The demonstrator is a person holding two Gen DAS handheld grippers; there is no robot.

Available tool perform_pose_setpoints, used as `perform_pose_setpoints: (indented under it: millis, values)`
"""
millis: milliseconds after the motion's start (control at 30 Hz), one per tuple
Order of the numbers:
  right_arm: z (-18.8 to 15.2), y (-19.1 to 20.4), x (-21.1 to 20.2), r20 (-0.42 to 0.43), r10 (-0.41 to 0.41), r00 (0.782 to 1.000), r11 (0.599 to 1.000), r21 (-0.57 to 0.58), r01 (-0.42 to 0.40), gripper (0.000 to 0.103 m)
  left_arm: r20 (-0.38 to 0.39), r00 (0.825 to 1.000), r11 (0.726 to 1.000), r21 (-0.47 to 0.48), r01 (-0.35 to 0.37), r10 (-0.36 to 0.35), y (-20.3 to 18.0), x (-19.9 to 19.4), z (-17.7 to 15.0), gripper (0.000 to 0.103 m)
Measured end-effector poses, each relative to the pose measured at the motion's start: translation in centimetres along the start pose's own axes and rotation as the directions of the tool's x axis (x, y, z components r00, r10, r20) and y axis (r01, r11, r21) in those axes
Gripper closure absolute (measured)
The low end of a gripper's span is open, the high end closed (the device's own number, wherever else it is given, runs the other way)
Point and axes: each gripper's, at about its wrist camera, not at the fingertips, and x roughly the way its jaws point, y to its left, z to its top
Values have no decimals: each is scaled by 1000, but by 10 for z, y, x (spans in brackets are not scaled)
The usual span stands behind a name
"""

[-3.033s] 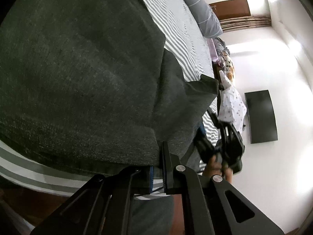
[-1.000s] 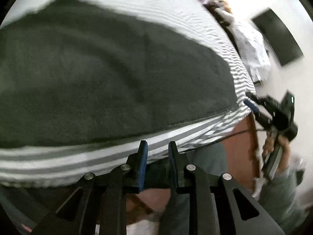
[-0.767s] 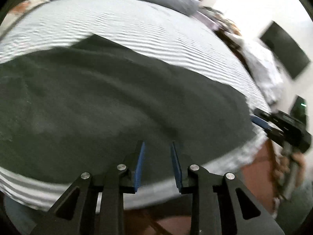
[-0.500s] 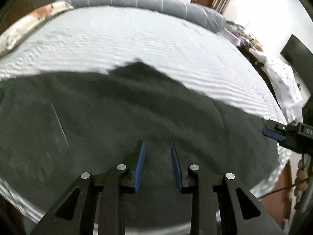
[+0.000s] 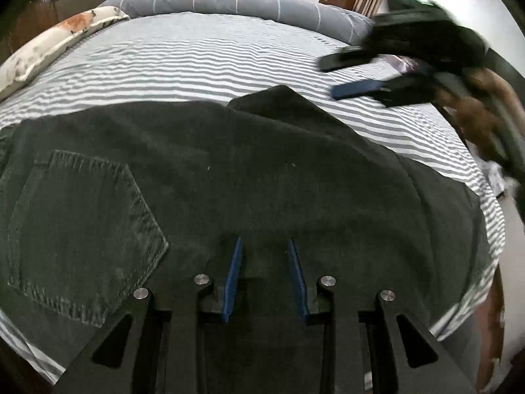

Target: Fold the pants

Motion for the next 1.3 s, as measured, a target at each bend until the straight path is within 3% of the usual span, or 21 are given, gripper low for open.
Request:
perform_pose_setpoints:
  millis: [100, 167, 267, 433, 467, 533, 600, 667, 767, 833, 867, 967, 1133, 1300]
  values:
    - [11, 1, 30, -98, 34, 995, 999, -14, -36, 67, -9, 999, 998, -39, 47, -48, 9, -4, 0, 73]
    - [8, 2, 47, -189, 111, 976, 993, -23, -117, 66, -5, 997, 996, -62, 72, -72, 13, -5, 0, 73]
    - [4, 11, 59, -243, 154, 958, 982, -73, -176, 65, 0, 996, 994, -66, 87, -87, 18, -5, 1, 73]
    - [18, 10, 81, -216, 196, 956, 974, -67, -215, 64, 11, 995, 992, -76, 98, -97, 21, -7, -2, 73]
    - [22, 11, 82, -193, 207, 959, 973, -62, -223, 66, 11, 995, 992, -76, 100, -99, 22, -9, -3, 73]
    - [27, 18, 78, -156, 223, 962, 968, -82, -238, 82, 12, 995, 992, -75, 104, -104, 25, -11, -5, 73]
    - [29, 27, 71, -133, 169, 977, 974, -129, -186, 94, 18, 994, 991, -79, 110, -109, 26, -13, -10, 73]
    - [33, 30, 61, -94, 165, 982, 975, -133, -177, 94, 28, 993, 991, -77, 114, -112, 27, -13, -11, 73]
    - [40, 25, 53, -24, 63, 998, 984, -163, -66, 99, 41, 995, 994, -57, 98, -96, 25, -16, -18, 73]
    - [50, 15, 48, 58, 44, 997, 989, -147, -35, 100, 47, 995, 995, -46, 87, -85, 21, -18, -21, 73]
    - [55, 9, 49, 58, 56, 997, 992, -115, -49, 100, 47, 996, 995, -47, 84, -82, 21, -18, -20, 73]
    - [51, 18, 40, 110, -16, 994, 991, -133, 31, 98, 44, 995, 995, -50, 91, -89, 21, -19, -20, 73]
    - [12, 63, 21, 106, 3, 994, 973, -229, 21, 96, 34, 998, 998, -23, 55, -54, 18, -30, -12, 73]
    - [-4, 58, 51, 49, -141, 989, 969, -199, 148, 93, 14, 1000, 1000, 15, 2, -3, 9, -39, -22, 70]
